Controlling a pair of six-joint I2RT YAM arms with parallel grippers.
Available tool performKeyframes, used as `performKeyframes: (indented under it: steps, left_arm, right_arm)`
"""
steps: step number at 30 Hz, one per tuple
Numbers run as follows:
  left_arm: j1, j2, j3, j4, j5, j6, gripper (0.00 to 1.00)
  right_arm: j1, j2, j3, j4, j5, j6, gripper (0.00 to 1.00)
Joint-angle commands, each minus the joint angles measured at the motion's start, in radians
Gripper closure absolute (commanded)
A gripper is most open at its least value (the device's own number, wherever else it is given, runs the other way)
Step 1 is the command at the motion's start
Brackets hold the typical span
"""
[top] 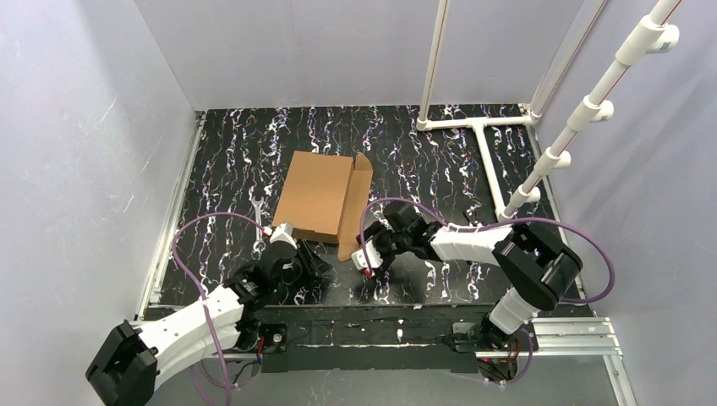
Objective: Fold the paper box
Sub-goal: Close the paper box at the center of the board.
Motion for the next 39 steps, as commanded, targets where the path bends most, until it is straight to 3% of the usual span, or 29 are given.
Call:
performKeyframes:
  steps: [1, 6, 18, 33, 39]
  left_arm:
    - [0.021, 0.011, 0.000, 0.025, 0.008, -0.061, 0.62]
    - [0.039, -0.018, -0.023, 0.014, -0.001, -0.083, 0.61]
    - [0.062, -0.016, -0.035, 0.030, 0.023, -0.094, 0.61]
    - [0.093, -0.050, 0.030, -0.104, 0.020, 0.011, 0.55]
    - [0.115, -0.002, 0.008, -0.023, 0.043, -0.021, 0.55]
  right_arm:
    - [0.076, 0.033, -0.070, 0.192, 0.078, -0.061, 0.28]
    - [0.117, 0.060, -0.132, 0.363, 0.157, -0.062, 0.28]
    - [0.149, 0.110, -0.229, 0.567, 0.207, -0.137, 0.33]
    - [0.151, 0.152, -0.213, 0.674, 0.191, 0.126, 0.45]
    - [0.142, 0.153, -0.194, 0.669, 0.166, 0.213, 0.51]
